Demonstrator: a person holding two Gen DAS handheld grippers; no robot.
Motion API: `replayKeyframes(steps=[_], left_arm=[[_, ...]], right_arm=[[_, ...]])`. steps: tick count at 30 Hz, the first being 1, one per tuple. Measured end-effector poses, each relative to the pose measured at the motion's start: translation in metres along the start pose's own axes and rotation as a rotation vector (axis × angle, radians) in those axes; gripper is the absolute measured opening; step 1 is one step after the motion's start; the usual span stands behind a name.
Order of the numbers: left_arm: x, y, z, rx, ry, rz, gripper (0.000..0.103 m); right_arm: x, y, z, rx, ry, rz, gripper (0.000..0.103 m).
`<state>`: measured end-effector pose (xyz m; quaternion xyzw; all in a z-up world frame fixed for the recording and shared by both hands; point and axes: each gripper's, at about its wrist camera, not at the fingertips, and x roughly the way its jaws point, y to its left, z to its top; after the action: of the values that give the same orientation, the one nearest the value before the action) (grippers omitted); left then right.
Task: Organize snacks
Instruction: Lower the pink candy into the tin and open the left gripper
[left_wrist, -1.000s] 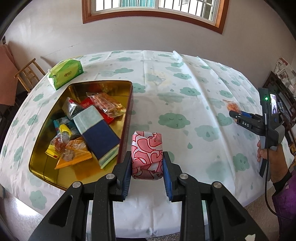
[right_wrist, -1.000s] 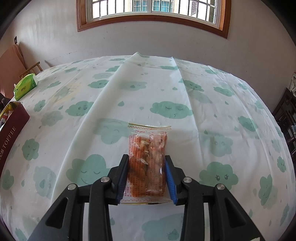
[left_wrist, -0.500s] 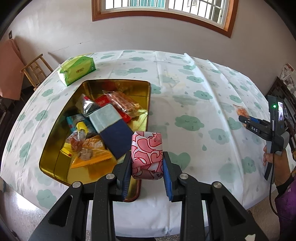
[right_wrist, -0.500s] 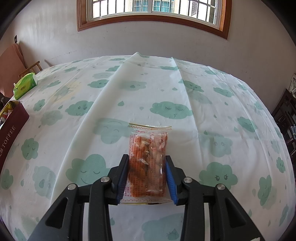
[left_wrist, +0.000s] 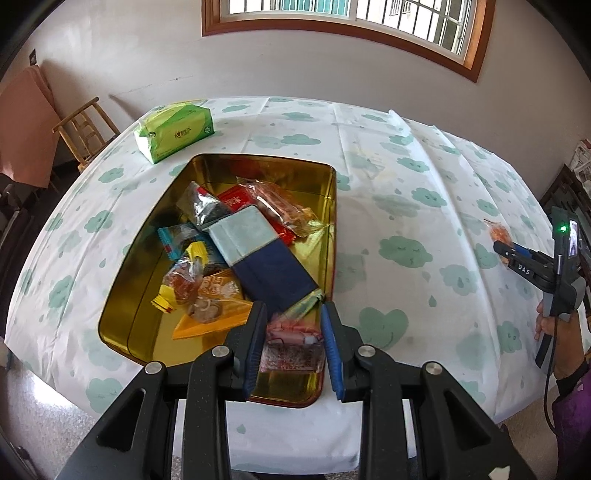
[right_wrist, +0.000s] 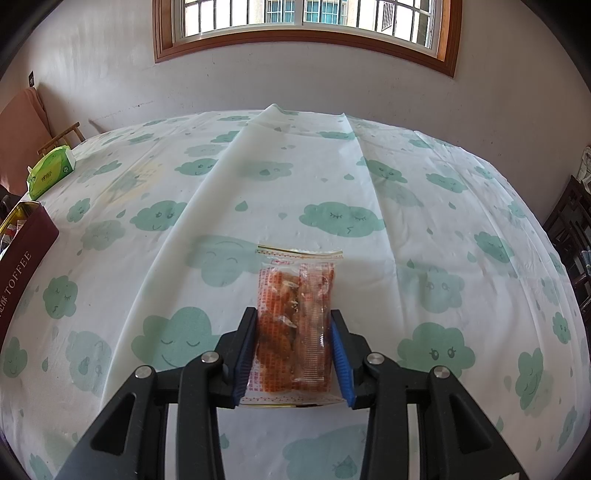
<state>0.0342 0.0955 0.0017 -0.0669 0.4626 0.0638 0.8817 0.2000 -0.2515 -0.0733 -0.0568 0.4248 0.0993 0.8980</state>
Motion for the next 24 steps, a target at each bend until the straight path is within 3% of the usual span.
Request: replayKeyframes(steps=[16,24], left_arm=[[0.000,0.042,0.007,-0.065,-0.014,0.050,0.023],[0.003,0.040,0.002,-0.042,-0.008,0.080,0.023]], right_arm=[[0.000,0.000,0.000,-0.001,0.000,-0.001,0.039],[0.000,0.001,0.000,-0.006,-0.001,-0.009,0.037]])
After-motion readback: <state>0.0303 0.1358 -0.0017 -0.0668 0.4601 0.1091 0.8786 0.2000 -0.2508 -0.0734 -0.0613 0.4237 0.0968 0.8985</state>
